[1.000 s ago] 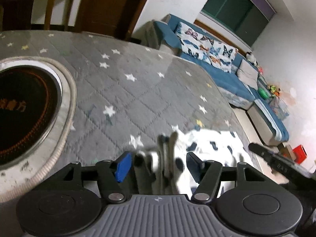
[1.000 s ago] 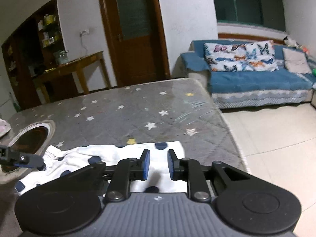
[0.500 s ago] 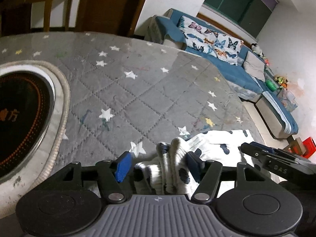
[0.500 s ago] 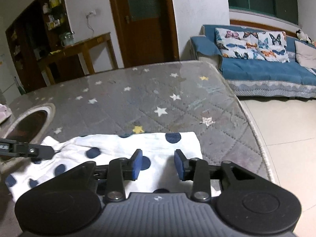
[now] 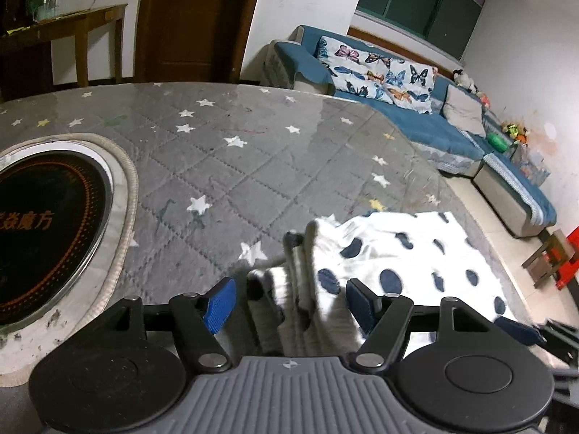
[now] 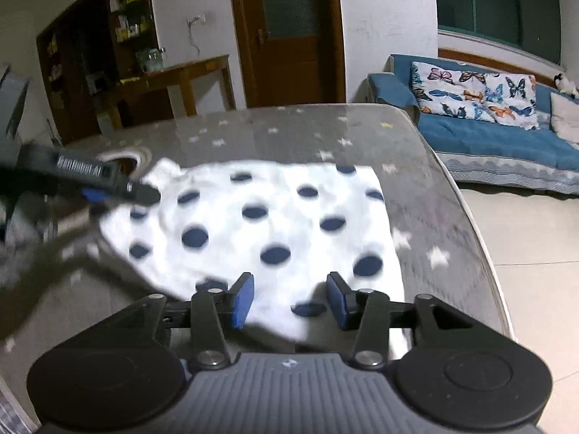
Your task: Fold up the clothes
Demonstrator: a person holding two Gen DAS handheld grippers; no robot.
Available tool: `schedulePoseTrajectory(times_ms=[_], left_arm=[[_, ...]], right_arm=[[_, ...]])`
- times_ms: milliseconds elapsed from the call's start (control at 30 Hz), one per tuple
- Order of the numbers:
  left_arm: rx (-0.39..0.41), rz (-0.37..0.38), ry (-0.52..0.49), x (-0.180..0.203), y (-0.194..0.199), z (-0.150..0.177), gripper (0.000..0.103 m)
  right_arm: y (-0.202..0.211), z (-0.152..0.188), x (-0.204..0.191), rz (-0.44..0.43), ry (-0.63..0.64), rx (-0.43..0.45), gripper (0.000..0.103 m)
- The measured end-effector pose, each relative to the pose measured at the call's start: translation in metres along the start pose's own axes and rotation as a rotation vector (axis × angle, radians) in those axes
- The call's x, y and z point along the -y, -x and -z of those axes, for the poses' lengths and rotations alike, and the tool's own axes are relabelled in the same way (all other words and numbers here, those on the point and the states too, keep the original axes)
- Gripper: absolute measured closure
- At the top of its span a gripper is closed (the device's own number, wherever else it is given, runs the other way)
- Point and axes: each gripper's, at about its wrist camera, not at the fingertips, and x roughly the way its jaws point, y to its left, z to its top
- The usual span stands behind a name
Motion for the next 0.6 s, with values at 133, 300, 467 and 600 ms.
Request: schedulePoseTrajectory(times_ms=[133,300,467,600], left_arm=[[0.002,-0.012,-0.007,0.0,-0.001,0.003,0.033],[0.003,-0.021,-0.018,-0.001,-0.003,0.006,0.031],[0.013,-0.012,-0.023,-0.001,0.005,0.008,0.03],[0.029,-0.008,-0.045,0.002,0.013,0.012,0.025]], right_arm=[[0.012,0.012,-0.004,0.023,0.003,0.03,0.056],[0.01,0.022,-0.007,0.046,0.007,0.037,0.053],[0.013,0.021,-0.012,0.047,0.018,0.055,0.04],[0.015,0.022,-0.016,0.042,0.012,0.077,0.027]])
